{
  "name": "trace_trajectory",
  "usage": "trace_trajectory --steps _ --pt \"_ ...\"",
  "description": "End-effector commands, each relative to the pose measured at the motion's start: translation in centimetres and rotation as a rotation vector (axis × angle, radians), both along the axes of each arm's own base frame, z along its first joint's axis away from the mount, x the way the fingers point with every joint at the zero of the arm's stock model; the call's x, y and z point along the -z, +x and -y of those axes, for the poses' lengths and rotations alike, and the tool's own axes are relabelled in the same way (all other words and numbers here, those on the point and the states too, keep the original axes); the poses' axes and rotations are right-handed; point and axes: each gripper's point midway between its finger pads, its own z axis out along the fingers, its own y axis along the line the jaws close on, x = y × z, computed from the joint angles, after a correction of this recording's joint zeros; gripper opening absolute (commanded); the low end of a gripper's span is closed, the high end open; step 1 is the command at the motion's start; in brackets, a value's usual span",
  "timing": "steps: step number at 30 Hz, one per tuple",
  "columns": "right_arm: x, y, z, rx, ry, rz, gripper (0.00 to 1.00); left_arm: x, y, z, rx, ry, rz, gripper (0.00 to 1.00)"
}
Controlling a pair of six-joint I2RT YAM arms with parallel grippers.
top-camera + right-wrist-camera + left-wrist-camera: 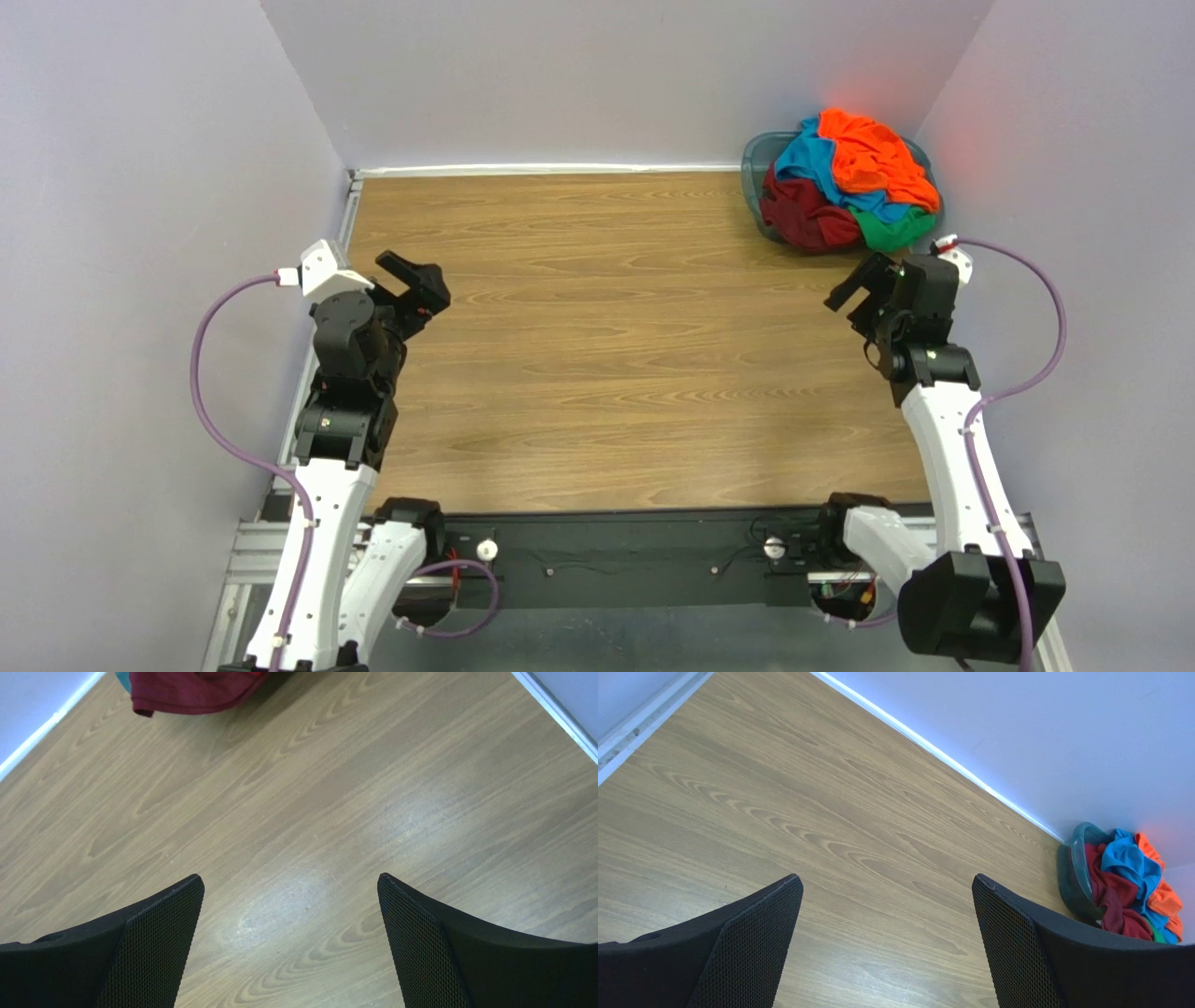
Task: Fold and stack the t-shirts
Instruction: Grab the tshirt from the pile
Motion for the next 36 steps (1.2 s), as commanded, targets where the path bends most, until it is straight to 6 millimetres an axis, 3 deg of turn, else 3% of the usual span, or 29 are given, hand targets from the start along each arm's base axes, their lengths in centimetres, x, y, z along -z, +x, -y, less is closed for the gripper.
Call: trace_trajectory --steps 1,5,6,8,13,17,20,21,24,28,36 --pt "-1.9 2.5 -0.6 -0.039 0.027 0.046 1.0 -1.1 0.3 -0.9 -0.051 0.009 0.045 0.99" --pt "-2.6 6.1 -0.6 -0.074 0.028 0.03 1.0 -1.9 1.6 -0.7 -0.056 -0.022 0.094 0.99" --pt "-1.6 7.3 -0.3 -0.068 0.028 -0.009 1.0 -2.1 2.0 -0.4 -0.036 -0.02 0.102 0.99" --pt "-4.3 9.7 0.4 -0.066 -0.011 0.038 1.0 -2.3 2.8 0.1 -0.01 -0.022 0.114 0.99" --pt "-5.8 16.0 3.7 0.029 -0.124 0.034 1.0 -1.6 4.2 -0.4 -0.043 -0.003 0.086 0.99" --pt "-5.0 23.0 6.7 0.09 -0.225 0.006 1.0 -1.2 4.9 -0.3 -0.039 0.009 0.076 0.99" --pt "-4.7 25.5 8.4 0.149 -0.281 0.0 1.0 -1.1 5.1 0.0 -0.018 0.023 0.069 0.99" --pt "-4.3 27.4 8.8 0.156 -0.291 0.009 1.0 -1.0 5.2 0.1 -0.011 0.025 0.071 0.99" --pt "-3.4 30.5 9.3 0.149 -0.311 0.023 1.0 -1.0 5.3 0.1 -0.01 0.022 0.078 0.99" --pt "-0.7 33.2 10.0 0.154 -0.328 0.011 1.0 -0.5 5.6 0.1 -0.012 0.027 0.066 0.99" --pt "1.2 35.1 10.7 0.155 -0.307 0.023 1.0 0.2 5.7 -0.2 -0.024 0.042 0.043 0.98"
